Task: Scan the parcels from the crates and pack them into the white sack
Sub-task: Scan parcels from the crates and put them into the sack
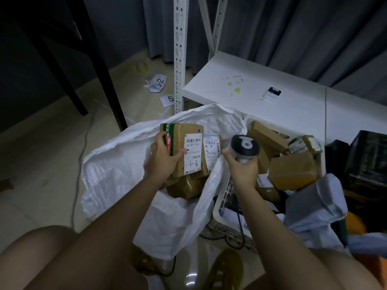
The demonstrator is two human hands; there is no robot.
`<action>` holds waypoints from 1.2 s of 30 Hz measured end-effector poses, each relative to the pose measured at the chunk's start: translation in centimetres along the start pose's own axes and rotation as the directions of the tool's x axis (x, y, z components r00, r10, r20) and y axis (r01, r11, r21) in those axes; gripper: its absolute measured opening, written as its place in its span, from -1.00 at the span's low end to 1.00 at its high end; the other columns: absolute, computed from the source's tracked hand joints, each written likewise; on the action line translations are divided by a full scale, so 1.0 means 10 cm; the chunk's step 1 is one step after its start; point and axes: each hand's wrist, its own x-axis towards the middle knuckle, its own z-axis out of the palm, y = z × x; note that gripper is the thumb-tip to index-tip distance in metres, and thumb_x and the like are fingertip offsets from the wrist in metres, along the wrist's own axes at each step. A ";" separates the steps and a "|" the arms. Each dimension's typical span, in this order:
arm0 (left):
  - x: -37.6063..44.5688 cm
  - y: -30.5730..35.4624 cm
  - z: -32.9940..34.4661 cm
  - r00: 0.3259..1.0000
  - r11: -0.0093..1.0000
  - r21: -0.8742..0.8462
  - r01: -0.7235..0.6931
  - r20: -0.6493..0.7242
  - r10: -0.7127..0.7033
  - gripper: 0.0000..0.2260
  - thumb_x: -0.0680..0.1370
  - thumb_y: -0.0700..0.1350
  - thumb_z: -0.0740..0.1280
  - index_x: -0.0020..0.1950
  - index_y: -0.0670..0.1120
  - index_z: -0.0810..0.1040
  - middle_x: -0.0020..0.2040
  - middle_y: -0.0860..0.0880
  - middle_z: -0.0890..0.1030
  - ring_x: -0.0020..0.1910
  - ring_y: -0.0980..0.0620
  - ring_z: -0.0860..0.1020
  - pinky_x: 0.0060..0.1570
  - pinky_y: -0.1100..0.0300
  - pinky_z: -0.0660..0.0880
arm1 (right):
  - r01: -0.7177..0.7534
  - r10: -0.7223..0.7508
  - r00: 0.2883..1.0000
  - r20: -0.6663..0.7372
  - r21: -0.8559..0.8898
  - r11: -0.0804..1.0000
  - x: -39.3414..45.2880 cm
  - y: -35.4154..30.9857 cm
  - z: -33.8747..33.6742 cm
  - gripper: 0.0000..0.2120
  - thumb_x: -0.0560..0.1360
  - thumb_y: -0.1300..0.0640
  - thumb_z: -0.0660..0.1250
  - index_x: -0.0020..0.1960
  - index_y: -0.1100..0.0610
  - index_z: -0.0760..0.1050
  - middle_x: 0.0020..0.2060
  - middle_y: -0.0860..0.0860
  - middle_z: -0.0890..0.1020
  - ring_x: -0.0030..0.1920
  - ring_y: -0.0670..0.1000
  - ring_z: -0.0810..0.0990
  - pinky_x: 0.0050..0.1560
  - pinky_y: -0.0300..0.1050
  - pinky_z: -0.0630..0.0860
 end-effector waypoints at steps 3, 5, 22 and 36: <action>0.01 -0.01 0.07 1.000 0.998 0.063 -0.015 0.005 0.015 -0.37 0.49 0.21 0.30 0.47 0.12 0.10 0.37 -0.07 0.37 0.30 -0.10 0.42 0.20 -0.18 0.44 | -0.022 0.019 0.999 -0.042 -0.081 0.997 0.07 -0.02 0.10 -0.22 0.33 -0.02 0.58 0.41 0.16 0.30 0.32 0.10 0.50 0.31 0.14 0.48 0.25 0.04 0.42; -0.02 -0.07 0.10 0.999 0.991 0.131 -0.035 0.036 0.031 -0.37 0.52 0.16 0.28 0.50 0.08 0.09 0.37 -0.10 0.36 0.32 -0.12 0.40 0.23 -0.19 0.41 | -0.036 0.030 0.998 -0.049 -0.121 0.992 0.08 0.00 0.17 -0.28 0.38 0.05 0.54 0.42 0.16 0.27 0.32 0.12 0.51 0.30 0.17 0.50 0.24 0.08 0.44; -0.20 -0.08 0.36 0.992 0.899 0.424 -0.111 0.106 0.073 -0.06 0.43 0.04 0.47 0.56 -0.03 -0.14 0.42 -0.19 0.14 0.36 -0.20 0.25 0.19 -0.09 0.38 | 0.130 -0.136 0.991 0.015 0.188 0.974 -0.24 -0.45 -0.48 -0.74 0.42 0.35 0.42 0.09 0.26 0.52 -0.14 0.02 0.61 -0.03 0.05 0.60 0.01 -0.06 0.54; -0.46 -0.75 -0.43 0.996 0.988 0.132 -0.075 -0.035 0.080 -0.75 0.54 -0.21 0.29 0.20 -0.16 0.57 0.11 -0.12 0.56 0.10 -0.09 0.52 0.09 0.16 0.42 | 0.070 -0.073 0.997 0.031 0.102 0.992 -0.52 -0.29 -0.16 -0.43 0.43 0.26 0.45 0.39 0.16 0.36 0.28 0.10 0.54 0.30 0.10 0.50 0.33 0.02 0.42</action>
